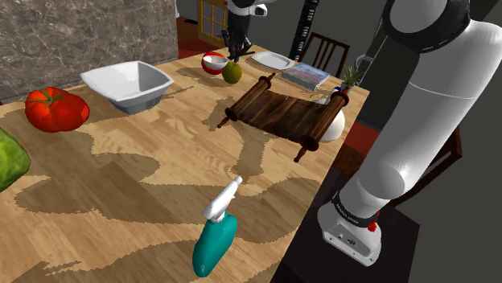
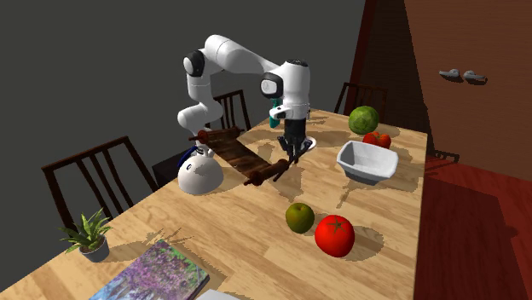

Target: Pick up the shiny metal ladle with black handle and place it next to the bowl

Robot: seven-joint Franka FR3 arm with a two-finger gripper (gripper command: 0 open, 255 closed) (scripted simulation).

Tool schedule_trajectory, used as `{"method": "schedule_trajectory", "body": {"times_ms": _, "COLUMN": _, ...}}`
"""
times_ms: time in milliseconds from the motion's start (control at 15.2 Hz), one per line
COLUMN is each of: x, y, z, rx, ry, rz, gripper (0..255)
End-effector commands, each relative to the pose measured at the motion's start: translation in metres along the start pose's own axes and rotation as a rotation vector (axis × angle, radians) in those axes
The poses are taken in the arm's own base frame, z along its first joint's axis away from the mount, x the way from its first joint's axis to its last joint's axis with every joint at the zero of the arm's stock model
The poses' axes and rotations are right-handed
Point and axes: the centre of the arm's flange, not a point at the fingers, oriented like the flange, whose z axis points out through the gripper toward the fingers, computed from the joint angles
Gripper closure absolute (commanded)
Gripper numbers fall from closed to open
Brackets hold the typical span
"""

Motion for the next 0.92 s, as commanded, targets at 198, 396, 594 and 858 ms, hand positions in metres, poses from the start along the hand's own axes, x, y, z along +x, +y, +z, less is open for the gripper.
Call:
{"method": "schedule_trajectory", "body": {"times_ms": 198, "x": -0.065, "y": -0.011, "z": -0.005, "rx": 0.000, "ry": 0.000, "rz": 0.001, "gripper": 255}}
{"method": "schedule_trajectory", "body": {"times_ms": 396, "x": -0.096, "y": -0.017, "z": -0.008, "rx": 0.000, "ry": 0.000, "rz": 0.001, "gripper": 255}}
{"method": "schedule_trajectory", "body": {"times_ms": 594, "x": -0.097, "y": -0.015, "z": 0.008, "rx": 0.000, "ry": 0.000, "rz": 0.001, "gripper": 255}}
{"method": "schedule_trajectory", "body": {"times_ms": 858, "x": -0.100, "y": -0.013, "z": 0.029, "rx": 0.000, "ry": 0.000, "rz": 0.001, "gripper": 255}}
